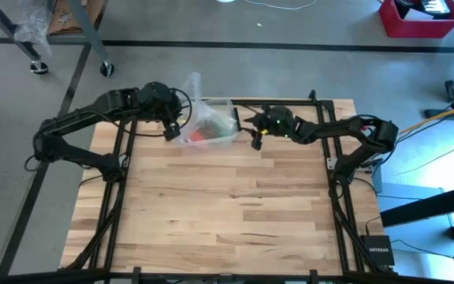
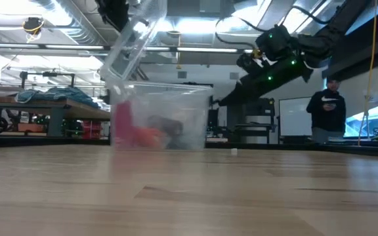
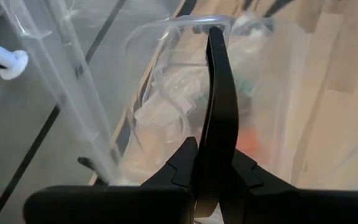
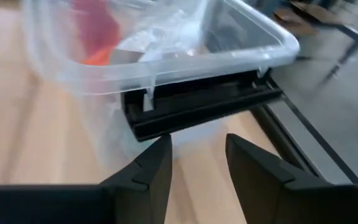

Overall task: Roll bandage
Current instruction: Close the transparent bin

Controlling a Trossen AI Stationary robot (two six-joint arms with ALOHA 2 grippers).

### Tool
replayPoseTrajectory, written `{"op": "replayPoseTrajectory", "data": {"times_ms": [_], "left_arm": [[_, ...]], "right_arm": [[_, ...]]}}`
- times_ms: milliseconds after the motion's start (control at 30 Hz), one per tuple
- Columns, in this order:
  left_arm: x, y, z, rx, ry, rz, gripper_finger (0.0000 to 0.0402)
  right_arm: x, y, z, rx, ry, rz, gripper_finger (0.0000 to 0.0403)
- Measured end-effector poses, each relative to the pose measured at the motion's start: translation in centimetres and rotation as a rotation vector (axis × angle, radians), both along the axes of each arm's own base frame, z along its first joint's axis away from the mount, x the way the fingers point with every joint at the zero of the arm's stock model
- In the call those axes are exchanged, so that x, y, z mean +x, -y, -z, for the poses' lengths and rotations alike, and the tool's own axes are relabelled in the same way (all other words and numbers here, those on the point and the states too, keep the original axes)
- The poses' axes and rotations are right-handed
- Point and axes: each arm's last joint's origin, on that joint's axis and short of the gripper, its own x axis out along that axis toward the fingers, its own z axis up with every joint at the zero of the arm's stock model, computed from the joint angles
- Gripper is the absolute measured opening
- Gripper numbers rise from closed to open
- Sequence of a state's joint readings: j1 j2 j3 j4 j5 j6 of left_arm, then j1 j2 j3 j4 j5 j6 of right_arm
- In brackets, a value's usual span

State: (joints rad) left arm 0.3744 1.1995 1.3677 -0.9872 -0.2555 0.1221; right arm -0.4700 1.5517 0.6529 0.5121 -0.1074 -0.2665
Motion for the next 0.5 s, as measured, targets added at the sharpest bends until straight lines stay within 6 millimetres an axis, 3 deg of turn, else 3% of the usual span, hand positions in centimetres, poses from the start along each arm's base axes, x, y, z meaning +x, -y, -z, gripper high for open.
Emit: {"op": "replayPoseTrajectory", "data": {"times_ms": [233,500], "left_arm": [[0.0,0.0,0.2,0.020,-0.036,0.034,0.0030],[0.7,-0.3,0.6,0.102,-0.118,0.145,0.0031]], "right_arm": [[1.1,-2.3,0.0,-0.055,-0.012,-0.093,0.0153],[1.2,-2.4,0.0,-0.066,-0.019,-0.064,0.0153]]}}
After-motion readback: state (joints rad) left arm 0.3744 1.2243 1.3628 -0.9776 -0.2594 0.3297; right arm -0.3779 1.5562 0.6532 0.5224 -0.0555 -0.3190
